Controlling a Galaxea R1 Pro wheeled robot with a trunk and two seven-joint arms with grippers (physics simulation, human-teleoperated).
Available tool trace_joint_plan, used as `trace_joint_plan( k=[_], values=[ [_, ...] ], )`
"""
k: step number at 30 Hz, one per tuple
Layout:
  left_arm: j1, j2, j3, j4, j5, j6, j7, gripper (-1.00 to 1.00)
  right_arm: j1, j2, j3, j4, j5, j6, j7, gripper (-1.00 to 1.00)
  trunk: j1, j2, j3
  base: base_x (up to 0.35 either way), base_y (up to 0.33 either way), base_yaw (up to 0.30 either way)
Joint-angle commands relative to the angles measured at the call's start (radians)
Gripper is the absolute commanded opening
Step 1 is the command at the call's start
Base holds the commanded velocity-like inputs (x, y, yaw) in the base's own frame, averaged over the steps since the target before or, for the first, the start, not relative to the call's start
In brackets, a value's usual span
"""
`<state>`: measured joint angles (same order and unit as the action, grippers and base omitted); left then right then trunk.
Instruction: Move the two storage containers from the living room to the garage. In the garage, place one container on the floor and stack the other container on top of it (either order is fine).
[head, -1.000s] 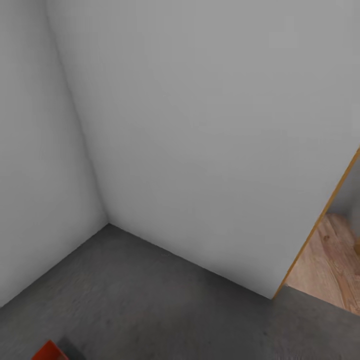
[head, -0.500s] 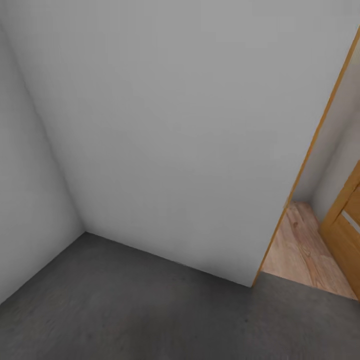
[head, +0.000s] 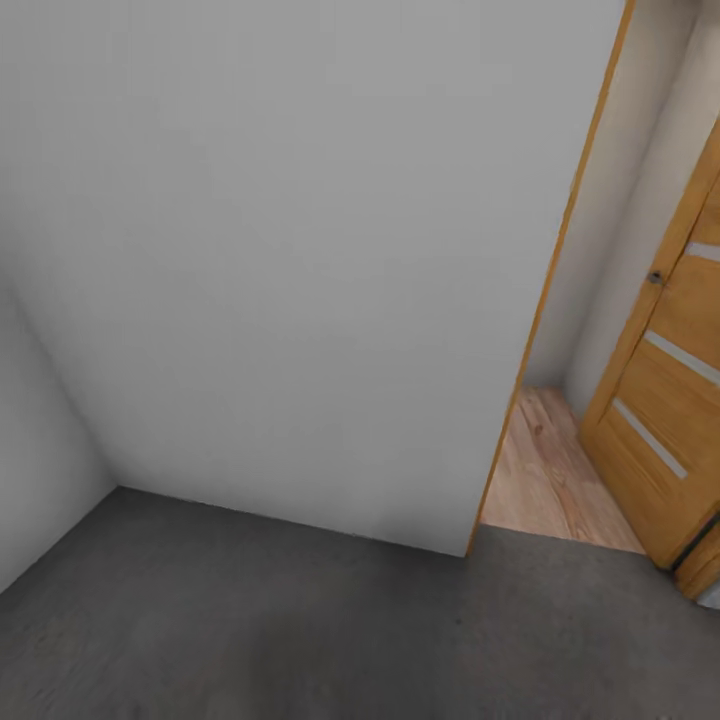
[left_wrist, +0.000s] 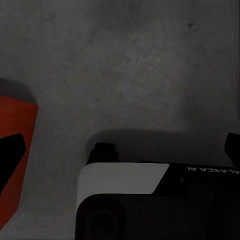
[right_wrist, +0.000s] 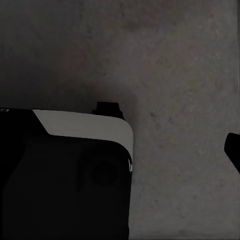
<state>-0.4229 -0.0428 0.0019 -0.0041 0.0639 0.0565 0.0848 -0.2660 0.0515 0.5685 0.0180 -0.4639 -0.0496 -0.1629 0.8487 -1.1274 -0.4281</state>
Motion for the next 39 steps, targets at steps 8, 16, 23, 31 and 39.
trace_joint_plan(
  k=[8, 16, 23, 31, 39],
  values=[
    [0.0, 0.0, 0.0, 0.0, 0.007, 0.003, 0.003, 1.0, -0.001, 0.001, 0.008, 0.002, -0.01, -0.004, -0.002, 1.0, 0.0, -0.001, -0.001, 0.0, 0.0, -0.295],
    [0.0, 0.0, 0.0, 0.0, 0.007, 0.003, 0.003, 1.0, -0.001, 0.001, 0.008, 0.002, -0.01, -0.004, -0.001, 1.0, 0.0, -0.001, -0.001, 0.0, 0.0, -0.295],
    [0.0, 0.0, 0.0, 0.0, 0.007, 0.003, 0.003, 1.0, -0.001, 0.001, 0.008, 0.002, -0.01, -0.004, -0.001, 1.0, 0.0, -0.001, -0.001, 0.0, 0.0, -0.295],
    [0.0, 0.0, 0.0, 0.0, 0.007, 0.003, 0.003, 1.0, -0.001, 0.001, 0.008, 0.002, -0.01, -0.004, -0.002, 1.0, 0.0, -0.001, -0.001, 0.0, 0.0, -0.295],
    [0.0, 0.0, 0.0, 0.0, 0.007, 0.003, 0.003, 1.0, -0.001, 0.001, 0.008, 0.002, -0.01, -0.004, -0.001, 1.0, 0.0, -0.001, -0.001, 0.0, 0.0, -0.295]
  ],
)
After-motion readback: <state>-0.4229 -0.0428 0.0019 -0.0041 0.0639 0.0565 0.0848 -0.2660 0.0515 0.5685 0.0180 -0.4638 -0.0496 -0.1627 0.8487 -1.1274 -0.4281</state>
